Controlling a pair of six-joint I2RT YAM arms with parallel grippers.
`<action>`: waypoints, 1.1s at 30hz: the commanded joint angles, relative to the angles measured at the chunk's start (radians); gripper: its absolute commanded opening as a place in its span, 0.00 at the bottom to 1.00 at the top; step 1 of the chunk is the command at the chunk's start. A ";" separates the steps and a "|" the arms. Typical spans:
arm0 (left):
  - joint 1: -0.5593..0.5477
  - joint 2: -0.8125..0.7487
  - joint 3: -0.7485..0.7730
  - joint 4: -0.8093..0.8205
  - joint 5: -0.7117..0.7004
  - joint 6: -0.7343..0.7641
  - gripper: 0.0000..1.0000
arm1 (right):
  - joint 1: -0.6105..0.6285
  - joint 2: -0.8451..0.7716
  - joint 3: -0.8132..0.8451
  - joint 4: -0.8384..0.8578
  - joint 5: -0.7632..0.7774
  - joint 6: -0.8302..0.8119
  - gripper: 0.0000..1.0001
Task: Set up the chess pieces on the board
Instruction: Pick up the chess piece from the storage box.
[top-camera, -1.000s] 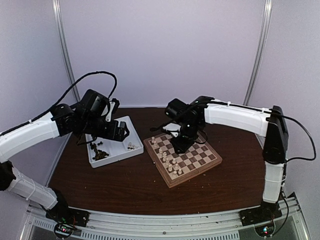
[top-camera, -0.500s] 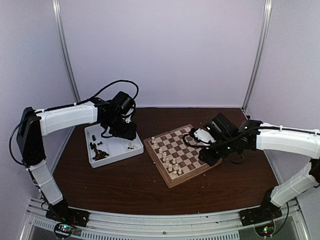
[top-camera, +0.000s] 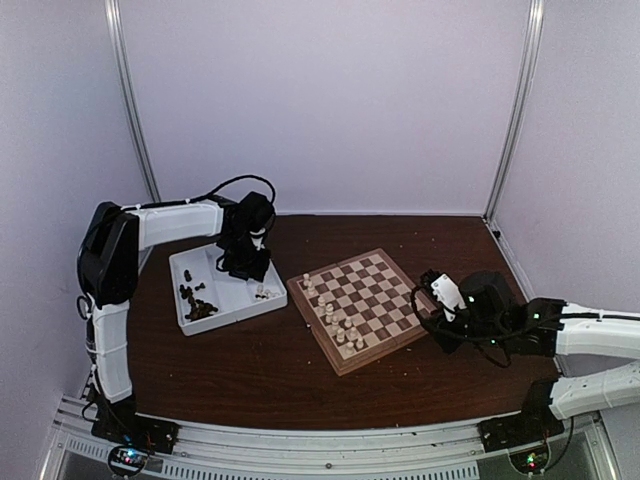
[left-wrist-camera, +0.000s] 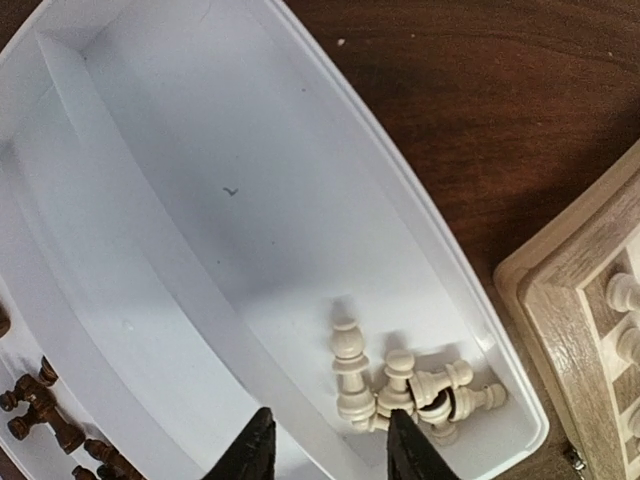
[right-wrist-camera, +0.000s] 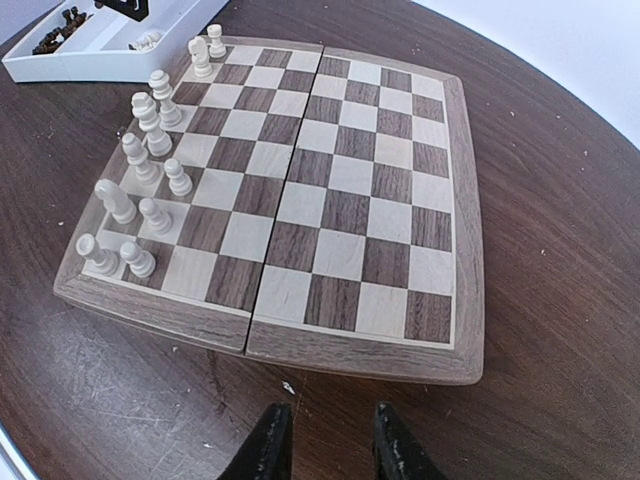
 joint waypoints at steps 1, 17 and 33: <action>-0.001 0.025 0.034 -0.028 -0.014 0.000 0.37 | -0.003 -0.078 -0.089 0.139 0.033 0.003 0.30; -0.001 0.106 0.105 -0.075 -0.014 0.046 0.27 | -0.003 -0.240 -0.243 0.288 0.028 -0.018 0.36; -0.003 0.196 0.210 -0.158 -0.046 0.054 0.24 | -0.003 -0.213 -0.236 0.288 0.027 -0.022 0.37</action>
